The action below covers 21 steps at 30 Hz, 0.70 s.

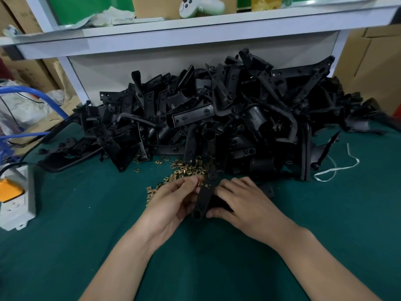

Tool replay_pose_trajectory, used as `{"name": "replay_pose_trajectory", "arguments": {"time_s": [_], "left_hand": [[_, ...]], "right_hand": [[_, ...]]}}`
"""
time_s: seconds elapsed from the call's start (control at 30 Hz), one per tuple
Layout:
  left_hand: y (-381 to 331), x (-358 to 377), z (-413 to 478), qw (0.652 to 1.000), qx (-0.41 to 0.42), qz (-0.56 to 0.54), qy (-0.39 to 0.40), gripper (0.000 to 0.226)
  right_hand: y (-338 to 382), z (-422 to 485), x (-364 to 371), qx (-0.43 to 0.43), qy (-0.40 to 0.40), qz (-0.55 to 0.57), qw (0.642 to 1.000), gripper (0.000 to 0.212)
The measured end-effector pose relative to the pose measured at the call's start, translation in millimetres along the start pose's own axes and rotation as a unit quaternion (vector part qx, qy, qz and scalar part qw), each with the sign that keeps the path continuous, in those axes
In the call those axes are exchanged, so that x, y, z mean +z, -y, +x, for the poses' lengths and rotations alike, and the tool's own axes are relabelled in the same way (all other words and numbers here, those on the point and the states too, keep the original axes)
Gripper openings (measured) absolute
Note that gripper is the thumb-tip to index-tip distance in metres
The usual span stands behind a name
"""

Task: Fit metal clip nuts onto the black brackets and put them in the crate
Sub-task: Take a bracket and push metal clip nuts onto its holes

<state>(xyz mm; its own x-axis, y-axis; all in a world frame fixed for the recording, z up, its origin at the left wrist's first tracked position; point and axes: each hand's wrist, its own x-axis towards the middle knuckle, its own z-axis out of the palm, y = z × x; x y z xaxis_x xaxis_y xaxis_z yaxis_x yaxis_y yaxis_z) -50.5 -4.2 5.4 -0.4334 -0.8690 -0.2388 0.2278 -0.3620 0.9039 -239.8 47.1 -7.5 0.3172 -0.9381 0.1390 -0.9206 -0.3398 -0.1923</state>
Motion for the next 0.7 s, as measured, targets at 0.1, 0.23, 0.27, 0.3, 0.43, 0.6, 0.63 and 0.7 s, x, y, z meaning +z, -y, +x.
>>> {"name": "replay_pose_trajectory", "arguments": {"time_s": [0.1, 0.23, 0.27, 0.3, 0.43, 0.6, 0.63, 0.7], "left_hand": [[0.7, -1.5, -0.8, 1.0, 0.0, 0.013, 0.003, 0.031], [0.2, 2.0, -3.3, 0.999, 0.019, 0.024, 0.013, 0.028], [0.3, 3.4, -3.7, 0.999, 0.027, 0.025, 0.013, 0.026], [0.7, 4.7, -4.0, 0.999, 0.035, 0.026, 0.009, 0.025], [3.3, 7.5, -3.3, 0.997, 0.062, 0.036, -0.01, 0.023], [6.1, 4.0, -0.9, 0.992, 0.091, 0.081, -0.039, 0.024], [6.6, 3.9, -1.5, 0.991, 0.094, 0.09, -0.029, 0.025], [7.2, 4.8, -2.7, 0.99, 0.096, 0.106, -0.007, 0.025]], "right_hand": [[0.1, 0.8, 0.3, 0.001, -0.002, 0.003, 1.0, 0.066], [0.5, 0.0, 1.7, 0.003, -0.011, 0.003, 1.0, 0.063], [0.8, -0.2, 1.8, 0.002, -0.015, 0.003, 1.0, 0.062], [1.0, -0.3, 1.7, 0.0, -0.018, 0.004, 1.0, 0.062], [1.1, -0.4, 1.3, 0.002, -0.017, 0.006, 1.0, 0.062], [1.9, -1.2, 1.1, 0.001, -0.021, 0.01, 1.0, 0.063], [1.9, -1.4, 1.2, 0.001, -0.021, 0.012, 1.0, 0.063], [2.1, -1.4, 1.1, 0.002, -0.022, 0.018, 1.0, 0.062]]}}
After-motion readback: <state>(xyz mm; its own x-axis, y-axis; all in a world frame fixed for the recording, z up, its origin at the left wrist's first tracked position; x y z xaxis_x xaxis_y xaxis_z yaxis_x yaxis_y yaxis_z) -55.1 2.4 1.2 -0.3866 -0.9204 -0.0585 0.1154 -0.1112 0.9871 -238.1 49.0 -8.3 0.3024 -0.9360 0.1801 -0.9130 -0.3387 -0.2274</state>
